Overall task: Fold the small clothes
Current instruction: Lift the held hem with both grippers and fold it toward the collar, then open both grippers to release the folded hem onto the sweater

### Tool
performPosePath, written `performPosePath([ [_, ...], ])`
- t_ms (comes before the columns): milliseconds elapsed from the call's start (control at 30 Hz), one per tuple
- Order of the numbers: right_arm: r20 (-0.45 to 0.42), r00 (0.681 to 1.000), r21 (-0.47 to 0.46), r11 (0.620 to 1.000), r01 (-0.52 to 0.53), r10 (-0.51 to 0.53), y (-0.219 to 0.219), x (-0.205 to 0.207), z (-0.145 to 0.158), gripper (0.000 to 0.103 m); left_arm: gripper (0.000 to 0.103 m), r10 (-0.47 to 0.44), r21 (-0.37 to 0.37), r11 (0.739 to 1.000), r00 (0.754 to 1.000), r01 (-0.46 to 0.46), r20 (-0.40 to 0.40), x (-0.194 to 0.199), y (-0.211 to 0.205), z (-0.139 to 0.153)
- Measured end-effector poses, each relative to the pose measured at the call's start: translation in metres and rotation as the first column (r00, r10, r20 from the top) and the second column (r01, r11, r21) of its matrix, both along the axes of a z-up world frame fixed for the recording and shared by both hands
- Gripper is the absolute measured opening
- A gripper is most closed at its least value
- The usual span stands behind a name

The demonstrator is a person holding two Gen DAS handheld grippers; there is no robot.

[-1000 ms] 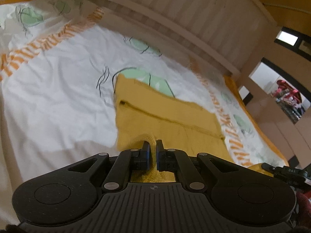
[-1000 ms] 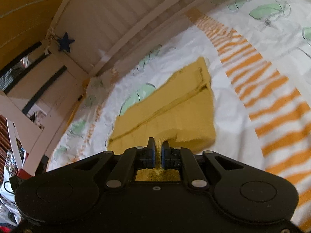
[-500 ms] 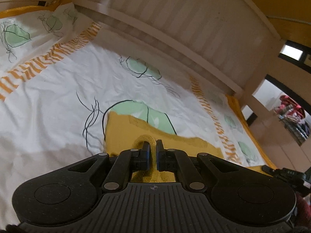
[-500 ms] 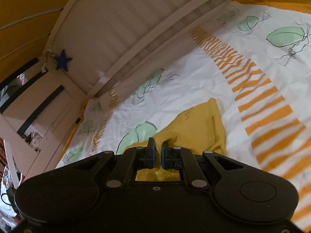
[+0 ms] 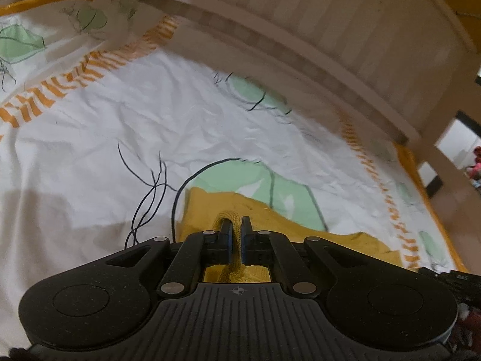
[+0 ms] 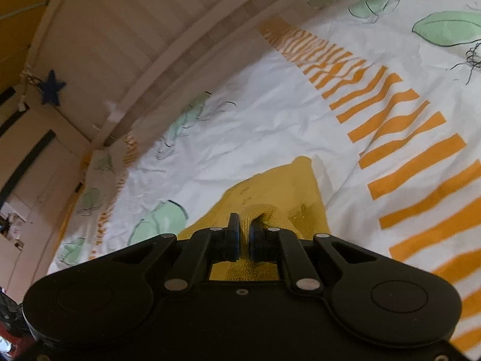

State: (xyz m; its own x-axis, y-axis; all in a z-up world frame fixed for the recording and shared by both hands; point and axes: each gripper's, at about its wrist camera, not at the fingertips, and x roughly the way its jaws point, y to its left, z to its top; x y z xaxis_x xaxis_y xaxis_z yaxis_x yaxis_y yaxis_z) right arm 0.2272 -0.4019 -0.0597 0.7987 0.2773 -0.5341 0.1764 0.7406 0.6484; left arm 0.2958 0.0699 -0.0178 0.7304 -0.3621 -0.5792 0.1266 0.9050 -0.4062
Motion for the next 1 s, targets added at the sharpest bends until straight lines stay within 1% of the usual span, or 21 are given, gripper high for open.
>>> performPosePath([
  [200, -0.033, 0.999, -0.074, 0.997, -0.01, 0.008, 0.004, 0.016, -0.01, 0.018, 0.006, 0.026, 0.042, 0.999, 0.999, -0.024, -0.031, 0.022, -0.006, -0.018],
  [300, -0.032, 0.999, -0.096, 0.995, -0.017, 0.014, 0.005, 0.017, -0.011, 0.019, 0.007, 0.03, 0.027, 0.999, 0.999, -0.029, -0.035, 0.028, -0.006, -0.022],
  [333, -0.029, 0.999, -0.108, 0.994, -0.02, 0.017, 0.006, 0.015, -0.011, 0.023, 0.01, 0.033, 0.022, 0.999, 0.999, -0.032, -0.037, 0.03, -0.006, -0.023],
  [367, -0.026, 1.0, -0.117, 0.993, -0.019, 0.016, 0.006, 0.017, -0.01, 0.032, 0.023, 0.042, 0.025, 0.999, 0.998, -0.041, -0.039, 0.031, -0.005, -0.022],
  [400, -0.021, 1.0, -0.124, 0.992, -0.019, 0.016, 0.006, 0.015, -0.009, 0.038, 0.03, 0.058, 0.035, 0.998, 0.998, -0.057, -0.03, 0.032, -0.005, -0.022],
  [433, -0.016, 1.0, -0.133, 0.991, -0.012, 0.01, 0.005, 0.014, -0.008, 0.055, 0.036, 0.075, 0.047, 0.996, 0.997, -0.075, -0.006, 0.031, -0.004, -0.02],
  [467, -0.007, 1.0, -0.149, 0.989, 0.002, -0.003, 0.004, 0.014, -0.006, 0.074, 0.038, 0.088, 0.059, 0.994, 0.996, -0.088, 0.016, 0.029, -0.003, -0.018],
  [500, 0.006, 1.0, -0.165, 0.986, 0.014, -0.013, 0.003, 0.014, -0.004, 0.08, 0.039, 0.1, 0.074, 0.992, 0.994, -0.102, 0.035, 0.028, -0.002, -0.015],
  [600, 0.034, 0.999, -0.207, 0.978, 0.037, -0.03, -0.002, 0.008, 0.006, 0.081, 0.045, 0.106, 0.125, 0.986, 0.993, -0.112, 0.054, 0.024, -0.002, -0.005],
  [667, 0.057, 0.998, -0.245, 0.969, 0.036, -0.022, -0.001, 0.001, 0.015, 0.081, 0.053, 0.07, 0.163, 0.983, 0.994, -0.082, 0.08, 0.014, -0.006, 0.002],
  [700, 0.065, 0.998, -0.264, 0.964, 0.025, -0.008, 0.002, -0.004, 0.018, 0.081, 0.055, 0.046, 0.202, 0.977, 0.994, -0.064, 0.097, 0.006, -0.01, 0.005],
  [733, 0.067, 0.998, -0.287, 0.958, 0.009, 0.01, 0.006, -0.007, 0.02, 0.084, 0.057, 0.023, 0.239, 0.97, 0.994, -0.049, 0.108, -0.002, -0.015, 0.006],
  [800, 0.052, 0.997, -0.358, 0.933, -0.04, 0.063, 0.021, -0.015, 0.022, 0.085, 0.057, -0.023, 0.296, 0.955, 0.992, -0.016, 0.126, -0.018, -0.025, 0.006],
  [900, 0.021, 0.989, -0.452, 0.884, -0.119, 0.144, 0.047, -0.026, 0.02, 0.085, 0.057, -0.087, 0.343, 0.938, 0.989, 0.041, 0.119, -0.04, -0.038, 0.0],
  [1000, -0.016, 0.977, -0.492, 0.849, -0.191, 0.211, 0.072, -0.034, 0.014, 0.085, 0.057, -0.163, 0.393, 0.912, 0.983, 0.119, 0.081, -0.054, -0.054, -0.011],
])
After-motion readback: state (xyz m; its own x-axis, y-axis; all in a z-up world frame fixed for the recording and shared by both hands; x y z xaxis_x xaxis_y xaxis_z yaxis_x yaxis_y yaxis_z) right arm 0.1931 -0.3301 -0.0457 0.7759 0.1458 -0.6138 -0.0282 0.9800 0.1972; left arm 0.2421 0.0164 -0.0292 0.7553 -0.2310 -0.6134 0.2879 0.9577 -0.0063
